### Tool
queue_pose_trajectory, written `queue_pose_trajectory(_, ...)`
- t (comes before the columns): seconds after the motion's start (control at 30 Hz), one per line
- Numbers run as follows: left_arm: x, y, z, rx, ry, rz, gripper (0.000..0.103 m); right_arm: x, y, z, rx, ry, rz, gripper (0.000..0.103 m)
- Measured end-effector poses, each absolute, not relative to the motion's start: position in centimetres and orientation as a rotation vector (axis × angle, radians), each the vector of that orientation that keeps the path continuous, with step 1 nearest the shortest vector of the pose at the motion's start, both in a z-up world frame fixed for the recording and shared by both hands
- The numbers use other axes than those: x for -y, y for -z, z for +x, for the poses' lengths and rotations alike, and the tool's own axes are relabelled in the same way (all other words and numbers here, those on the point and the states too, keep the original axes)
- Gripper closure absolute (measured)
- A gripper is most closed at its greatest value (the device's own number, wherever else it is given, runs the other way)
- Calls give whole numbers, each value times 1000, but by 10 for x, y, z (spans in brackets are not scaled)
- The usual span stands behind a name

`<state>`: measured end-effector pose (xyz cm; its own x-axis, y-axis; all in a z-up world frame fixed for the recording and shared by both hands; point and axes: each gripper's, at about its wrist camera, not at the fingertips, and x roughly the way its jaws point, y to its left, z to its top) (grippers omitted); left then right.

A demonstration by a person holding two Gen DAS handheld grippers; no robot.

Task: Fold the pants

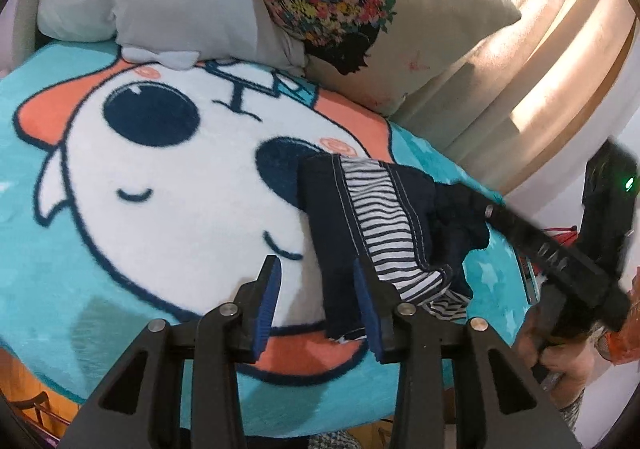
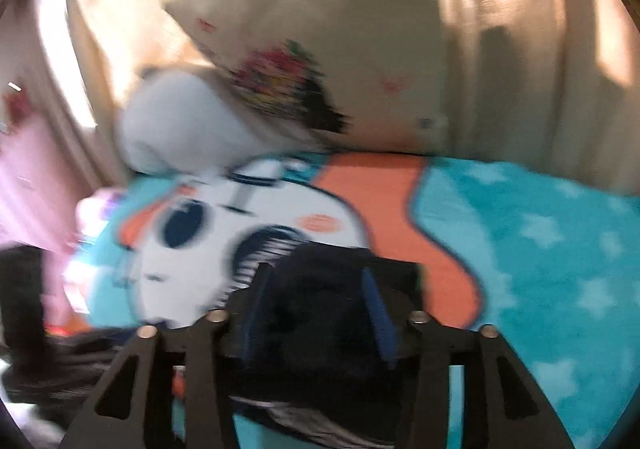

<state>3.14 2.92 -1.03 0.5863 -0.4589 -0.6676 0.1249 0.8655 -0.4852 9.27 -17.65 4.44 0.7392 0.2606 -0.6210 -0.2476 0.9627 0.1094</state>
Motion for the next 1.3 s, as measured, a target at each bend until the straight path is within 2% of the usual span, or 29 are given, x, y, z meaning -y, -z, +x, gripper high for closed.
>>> queue_pose_trajectory(0.07,-32,10,32,-878,353,-424,64,188,-31,91,-722,-284,72,43)
queue_pose_trajectory(0.1,-32,10,33,-880,359,-429,64,192,-26,91,-746,-317,115,51)
queue_pose_trajectory(0.13,-31,10,33,-882,363,-430,64,200,-19,91,-772,-373,191,65)
queue_pose_trajectory(0.17,-31,11,33,-885,366,-429,64,206,-15,92,-785,-409,245,87)
queue_pose_trajectory(0.27,-30,11,32,-889,371,-422,64,221,-14,84,-752,-443,339,91)
queue_pose_trajectory(0.5,-33,1,32,-869,367,-411,63,241,2,63,-770,-375,366,92)
queue_pose_trajectory(0.73,12,-4,36,-876,431,-288,61,253,16,62,-777,-332,389,91)
queue_pose_trajectory(0.83,36,5,36,-903,408,-181,61,248,15,60,-765,-300,337,90)
queue_pose_trajectory(0.87,41,10,37,-921,390,-158,61,247,15,60,-762,-294,327,87)
queue_pose_trajectory(1.0,36,23,39,-991,373,-156,60,250,18,59,-766,-279,313,65)
queue_pose_trajectory(1.13,16,5,34,-948,374,-179,59,260,16,56,-755,-275,337,54)
queue_pose_trajectory(1.23,0,-4,39,-909,335,-196,48,271,10,51,-720,-270,363,47)
queue_pose_trajectory(1.3,-6,-4,49,-914,341,-245,47,278,7,52,-699,-293,408,34)
